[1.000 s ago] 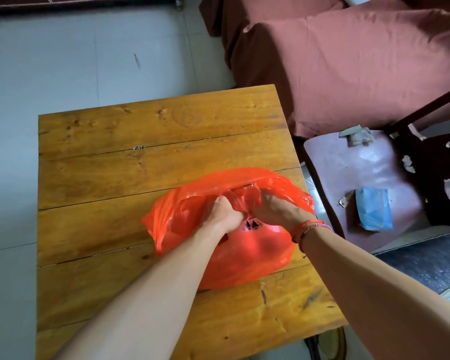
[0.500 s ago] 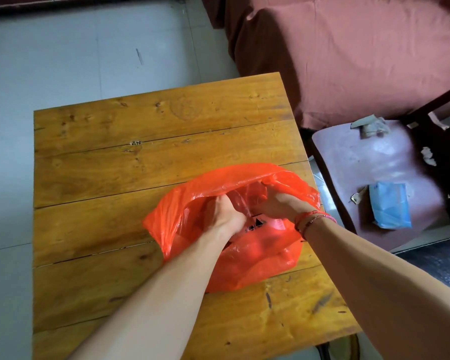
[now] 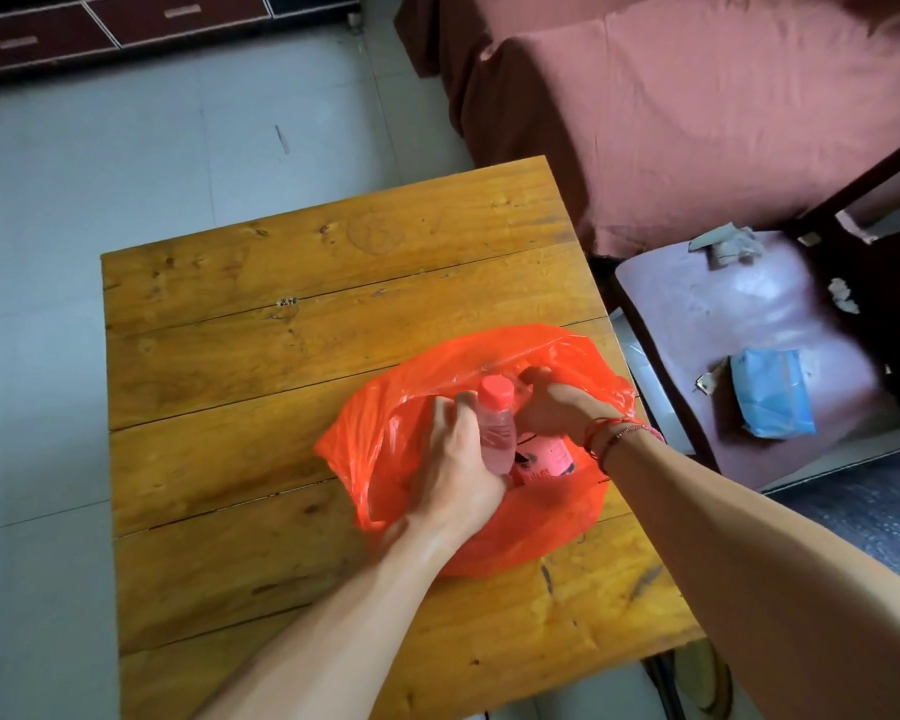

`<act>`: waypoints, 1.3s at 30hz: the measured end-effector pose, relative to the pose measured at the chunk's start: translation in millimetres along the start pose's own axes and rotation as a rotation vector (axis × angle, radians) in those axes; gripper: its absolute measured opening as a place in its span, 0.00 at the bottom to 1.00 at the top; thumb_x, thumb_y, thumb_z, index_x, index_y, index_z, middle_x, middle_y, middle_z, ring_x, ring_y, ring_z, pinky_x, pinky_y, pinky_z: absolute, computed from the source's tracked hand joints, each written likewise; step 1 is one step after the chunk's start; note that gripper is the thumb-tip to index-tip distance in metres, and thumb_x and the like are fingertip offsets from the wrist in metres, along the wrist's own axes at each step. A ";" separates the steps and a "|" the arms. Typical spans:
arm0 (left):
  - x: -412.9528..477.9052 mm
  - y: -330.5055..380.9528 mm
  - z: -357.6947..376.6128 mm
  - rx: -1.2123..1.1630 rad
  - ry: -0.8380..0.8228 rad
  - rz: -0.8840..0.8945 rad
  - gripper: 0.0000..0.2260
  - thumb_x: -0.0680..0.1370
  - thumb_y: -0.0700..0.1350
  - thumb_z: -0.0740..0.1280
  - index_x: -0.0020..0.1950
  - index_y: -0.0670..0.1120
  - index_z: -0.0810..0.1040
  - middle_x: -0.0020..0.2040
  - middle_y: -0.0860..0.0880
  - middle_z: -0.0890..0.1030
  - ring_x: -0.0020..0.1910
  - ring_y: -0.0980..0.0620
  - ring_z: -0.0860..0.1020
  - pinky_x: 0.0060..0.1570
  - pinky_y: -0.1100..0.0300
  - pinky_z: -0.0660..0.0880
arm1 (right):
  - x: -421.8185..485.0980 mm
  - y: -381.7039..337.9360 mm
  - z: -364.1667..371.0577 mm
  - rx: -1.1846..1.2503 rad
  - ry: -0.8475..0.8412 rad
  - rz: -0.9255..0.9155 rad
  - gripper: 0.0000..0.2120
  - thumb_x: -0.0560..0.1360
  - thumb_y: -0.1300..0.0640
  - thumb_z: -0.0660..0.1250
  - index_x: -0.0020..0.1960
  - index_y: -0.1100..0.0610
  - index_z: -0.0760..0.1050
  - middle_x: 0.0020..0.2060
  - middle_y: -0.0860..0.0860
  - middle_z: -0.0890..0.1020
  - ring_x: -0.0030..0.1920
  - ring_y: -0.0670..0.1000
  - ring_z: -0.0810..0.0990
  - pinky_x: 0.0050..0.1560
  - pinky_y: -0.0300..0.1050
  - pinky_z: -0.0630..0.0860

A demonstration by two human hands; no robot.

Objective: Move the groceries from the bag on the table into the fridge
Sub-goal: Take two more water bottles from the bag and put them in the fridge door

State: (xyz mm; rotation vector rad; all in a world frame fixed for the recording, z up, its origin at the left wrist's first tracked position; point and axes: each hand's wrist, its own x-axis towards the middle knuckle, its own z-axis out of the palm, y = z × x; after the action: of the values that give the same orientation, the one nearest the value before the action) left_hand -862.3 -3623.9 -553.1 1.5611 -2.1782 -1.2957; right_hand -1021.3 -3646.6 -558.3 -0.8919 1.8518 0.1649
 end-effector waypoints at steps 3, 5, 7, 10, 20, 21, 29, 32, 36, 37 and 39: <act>-7.6 -2.3 -12.8 0.018 0.066 0.099 0.15 0.74 0.39 0.69 0.58 0.45 0.72 0.51 0.51 0.67 0.52 0.47 0.73 0.51 0.59 0.68 | -1.1 21.1 14.3 0.019 -0.060 -0.010 0.48 0.64 0.46 0.82 0.76 0.54 0.60 0.67 0.50 0.68 0.66 0.54 0.71 0.66 0.52 0.73; -10.8 -2.6 -23.0 0.027 0.100 0.132 0.16 0.72 0.39 0.71 0.58 0.46 0.72 0.50 0.50 0.68 0.51 0.48 0.73 0.51 0.57 0.71 | 0.4 35.7 24.0 -0.001 -0.106 0.055 0.59 0.52 0.37 0.83 0.75 0.52 0.61 0.66 0.49 0.69 0.62 0.53 0.72 0.63 0.53 0.75; -14.4 0.1 -34.0 0.032 0.103 0.146 0.23 0.68 0.37 0.74 0.60 0.47 0.72 0.51 0.51 0.68 0.52 0.49 0.73 0.51 0.58 0.72 | -43.9 14.4 13.4 0.037 -0.006 -0.032 0.48 0.65 0.52 0.81 0.77 0.56 0.58 0.68 0.55 0.70 0.63 0.57 0.74 0.60 0.50 0.75; -19.7 5.1 -50.4 0.020 0.128 0.143 0.26 0.65 0.36 0.76 0.60 0.46 0.72 0.51 0.51 0.67 0.52 0.49 0.72 0.51 0.62 0.69 | -85.5 -1.9 8.4 0.195 0.078 -0.054 0.41 0.73 0.68 0.72 0.80 0.64 0.54 0.73 0.61 0.69 0.69 0.58 0.72 0.64 0.45 0.70; -47.1 43.1 -123.8 0.023 0.201 0.164 0.26 0.63 0.39 0.79 0.58 0.46 0.74 0.49 0.48 0.77 0.48 0.50 0.76 0.44 0.65 0.69 | -146.2 -20.1 0.3 0.257 0.361 -0.382 0.19 0.61 0.61 0.81 0.44 0.49 0.75 0.38 0.51 0.81 0.35 0.49 0.75 0.29 0.38 0.71; -51.1 50.0 -132.8 0.004 0.207 0.182 0.25 0.63 0.38 0.80 0.56 0.47 0.74 0.47 0.50 0.77 0.45 0.51 0.77 0.41 0.69 0.69 | -158.4 -26.5 -4.8 0.262 0.400 -0.402 0.18 0.61 0.60 0.81 0.44 0.52 0.76 0.39 0.52 0.81 0.36 0.50 0.75 0.31 0.41 0.72; -83.9 111.0 -210.8 -0.118 0.281 0.252 0.28 0.59 0.44 0.81 0.55 0.53 0.73 0.49 0.49 0.79 0.47 0.48 0.77 0.43 0.58 0.73 | -253.2 -62.8 -49.7 0.455 0.566 -0.545 0.19 0.55 0.52 0.81 0.43 0.49 0.79 0.39 0.48 0.84 0.42 0.52 0.84 0.46 0.49 0.83; -101.6 136.4 -242.2 -0.230 0.288 0.294 0.25 0.61 0.43 0.82 0.48 0.59 0.73 0.47 0.51 0.81 0.46 0.51 0.79 0.42 0.59 0.74 | -295.5 -73.5 -63.6 0.541 0.624 -0.618 0.22 0.54 0.51 0.78 0.47 0.52 0.80 0.43 0.52 0.86 0.47 0.56 0.86 0.51 0.58 0.83; -129.3 166.6 -284.8 -0.316 0.255 0.350 0.25 0.62 0.45 0.81 0.54 0.59 0.75 0.49 0.49 0.82 0.48 0.49 0.81 0.48 0.49 0.80 | -355.2 -89.1 -80.6 0.563 0.699 -0.708 0.15 0.61 0.60 0.79 0.46 0.53 0.80 0.42 0.53 0.86 0.45 0.56 0.86 0.50 0.54 0.83; -137.2 174.8 -296.3 -0.343 0.250 0.363 0.26 0.62 0.46 0.81 0.55 0.58 0.76 0.49 0.49 0.82 0.47 0.48 0.82 0.48 0.47 0.81 | -369.9 -92.9 -85.1 0.557 0.716 -0.727 0.14 0.63 0.62 0.79 0.46 0.53 0.80 0.41 0.52 0.86 0.45 0.55 0.86 0.50 0.54 0.83; -153.3 190.4 -319.0 -0.395 0.258 0.389 0.25 0.62 0.44 0.81 0.55 0.57 0.77 0.47 0.49 0.82 0.45 0.49 0.83 0.48 0.46 0.81 | -395.8 -100.2 -94.7 0.547 0.749 -0.757 0.14 0.64 0.63 0.79 0.46 0.53 0.80 0.41 0.50 0.87 0.44 0.52 0.87 0.50 0.53 0.83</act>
State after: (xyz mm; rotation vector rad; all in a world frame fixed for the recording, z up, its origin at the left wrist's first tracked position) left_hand -743.4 -3655.7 -170.5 1.0281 -1.8100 -1.2228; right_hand -949.5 -3566.0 -153.4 -1.2718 1.8922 -1.2260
